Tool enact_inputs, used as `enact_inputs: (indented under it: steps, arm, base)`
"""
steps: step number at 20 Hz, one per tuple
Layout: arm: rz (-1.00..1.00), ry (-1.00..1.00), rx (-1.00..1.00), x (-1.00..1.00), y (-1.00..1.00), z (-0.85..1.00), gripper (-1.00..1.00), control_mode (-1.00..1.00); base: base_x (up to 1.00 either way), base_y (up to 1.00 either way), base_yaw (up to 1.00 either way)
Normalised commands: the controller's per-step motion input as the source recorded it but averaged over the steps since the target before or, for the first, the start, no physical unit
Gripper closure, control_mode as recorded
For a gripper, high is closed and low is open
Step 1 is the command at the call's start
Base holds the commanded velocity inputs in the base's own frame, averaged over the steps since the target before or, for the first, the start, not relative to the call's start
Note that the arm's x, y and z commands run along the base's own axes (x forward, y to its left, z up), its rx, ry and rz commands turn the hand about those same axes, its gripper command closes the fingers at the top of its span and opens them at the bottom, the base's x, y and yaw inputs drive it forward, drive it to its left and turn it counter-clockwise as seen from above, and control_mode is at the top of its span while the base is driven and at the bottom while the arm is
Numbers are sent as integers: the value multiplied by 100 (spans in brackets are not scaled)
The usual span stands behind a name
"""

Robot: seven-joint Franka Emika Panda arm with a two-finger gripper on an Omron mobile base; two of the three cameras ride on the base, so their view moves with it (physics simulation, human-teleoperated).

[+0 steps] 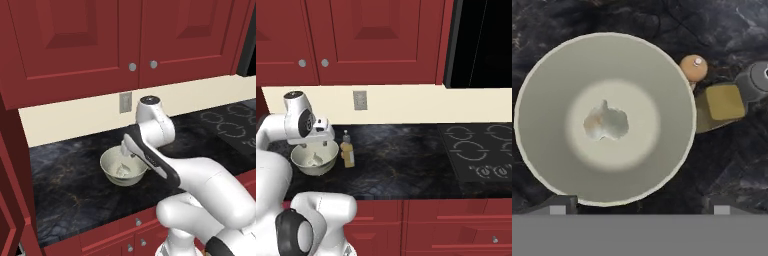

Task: Retrieve the bottle and the shaker from the cabinet and place them next to the mixing bowl on the counter. Then add garlic from the fridge to the mixing bowl.

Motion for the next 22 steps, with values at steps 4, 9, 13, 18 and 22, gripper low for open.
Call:
enact_inputs:
  steps: [4,9,13,18,22]
  arm:
    - [-6,0,0,-64,-59,57,-100,-100]
    - [-5,0,1,-66,-51,58,-100,-100]
    - [-8,-1,2,-62,-54,40,-100,-100]
    - [-12,-2,4,-66,-69,16,-100,-100]
    - [-13,-10,2,-57,-44,6,-100,-100]
  base:
    - [0,0,0]
    - [0,0,0]
    - [0,0,0]
    - [0,0,0]
    - [0,0,0]
